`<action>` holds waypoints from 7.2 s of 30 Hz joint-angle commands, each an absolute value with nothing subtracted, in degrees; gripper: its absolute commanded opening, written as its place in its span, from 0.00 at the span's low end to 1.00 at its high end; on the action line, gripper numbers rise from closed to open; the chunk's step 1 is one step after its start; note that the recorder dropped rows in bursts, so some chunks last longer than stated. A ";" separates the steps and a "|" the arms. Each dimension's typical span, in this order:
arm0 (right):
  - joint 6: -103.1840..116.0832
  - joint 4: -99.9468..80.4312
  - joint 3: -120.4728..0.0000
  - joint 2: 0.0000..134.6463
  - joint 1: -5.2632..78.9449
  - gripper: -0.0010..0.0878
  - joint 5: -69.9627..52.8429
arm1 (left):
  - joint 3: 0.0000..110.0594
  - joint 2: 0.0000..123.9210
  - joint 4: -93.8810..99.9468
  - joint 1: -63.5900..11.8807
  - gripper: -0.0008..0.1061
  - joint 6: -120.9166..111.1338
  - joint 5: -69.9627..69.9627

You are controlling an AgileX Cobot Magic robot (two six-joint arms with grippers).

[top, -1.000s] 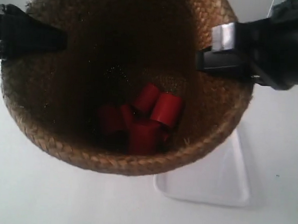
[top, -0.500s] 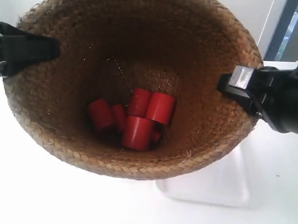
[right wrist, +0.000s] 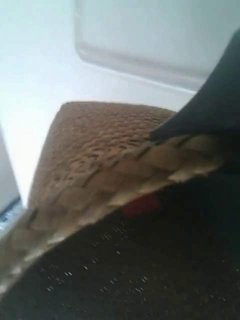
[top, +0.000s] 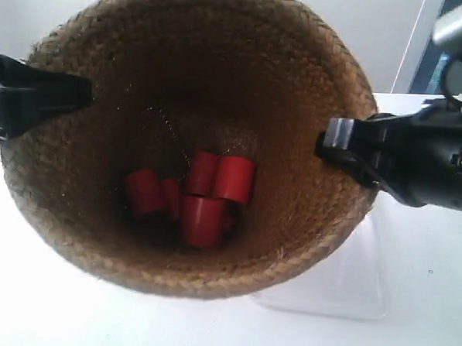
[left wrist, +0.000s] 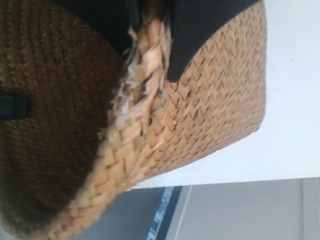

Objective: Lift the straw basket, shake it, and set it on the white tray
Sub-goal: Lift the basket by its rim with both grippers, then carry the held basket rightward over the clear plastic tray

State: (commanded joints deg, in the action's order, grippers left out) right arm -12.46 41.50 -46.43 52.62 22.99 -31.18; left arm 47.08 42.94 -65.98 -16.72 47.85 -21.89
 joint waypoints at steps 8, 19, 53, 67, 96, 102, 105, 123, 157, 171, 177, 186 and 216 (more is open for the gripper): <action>-7.03 32.19 -42.83 62.59 25.91 0.01 -8.15 | 40.48 49.99 -71.88 -16.72 0.01 52.93 -6.61; -5.94 28.58 -41.88 63.54 33.82 0.01 3.96 | 41.93 47.43 -73.07 -16.72 0.01 57.80 -5.33; 12.67 7.01 -43.57 46.88 37.43 0.01 -7.72 | 45.92 46.24 -74.06 -16.71 0.01 60.19 -17.57; 10.06 8.65 -41.73 50.30 37.63 0.01 -1.20 | 43.75 48.98 -68.06 -16.71 0.01 53.73 -15.65; 14.64 14.92 -47.82 48.89 41.07 0.01 -15.04 | 54.09 42.03 -59.42 -16.63 0.01 46.21 -35.19; 15.21 11.50 -43.21 55.29 39.36 0.01 -5.97 | 47.79 46.66 -61.15 -16.63 0.01 45.15 -20.45; 12.91 11.83 -48.84 46.66 44.59 0.01 -14.20 | 53.79 40.69 -59.71 -16.63 0.01 44.46 -32.63; 18.64 7.97 -43.26 51.73 40.83 0.01 -6.92 | 47.72 43.61 -56.59 -16.63 0.01 37.64 -22.85; 10.79 10.02 -49.00 46.86 48.05 0.01 -10.09 | 53.35 37.37 -60.32 -16.66 0.01 41.12 -33.87; 14.76 4.03 -50.13 44.55 46.06 0.01 -14.50 | 51.23 36.77 -63.47 -16.66 0.01 46.80 -28.52; 34.60 -13.76 -49.26 53.69 39.83 0.01 -28.48 | 44.30 43.81 -65.20 -16.77 0.01 43.98 -21.94; 45.76 -30.28 -47.81 50.01 40.84 0.01 -25.37 | 45.29 44.84 -64.16 -16.77 0.01 44.78 -14.87; 35.39 -24.62 -55.68 47.76 50.28 0.01 -35.43 | 50.42 40.58 -62.92 -16.65 0.01 45.63 -22.48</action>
State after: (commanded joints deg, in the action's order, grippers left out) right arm 35.39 -24.62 -55.68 47.76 50.28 -35.43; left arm 50.42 40.58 -62.92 -16.65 45.63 -22.48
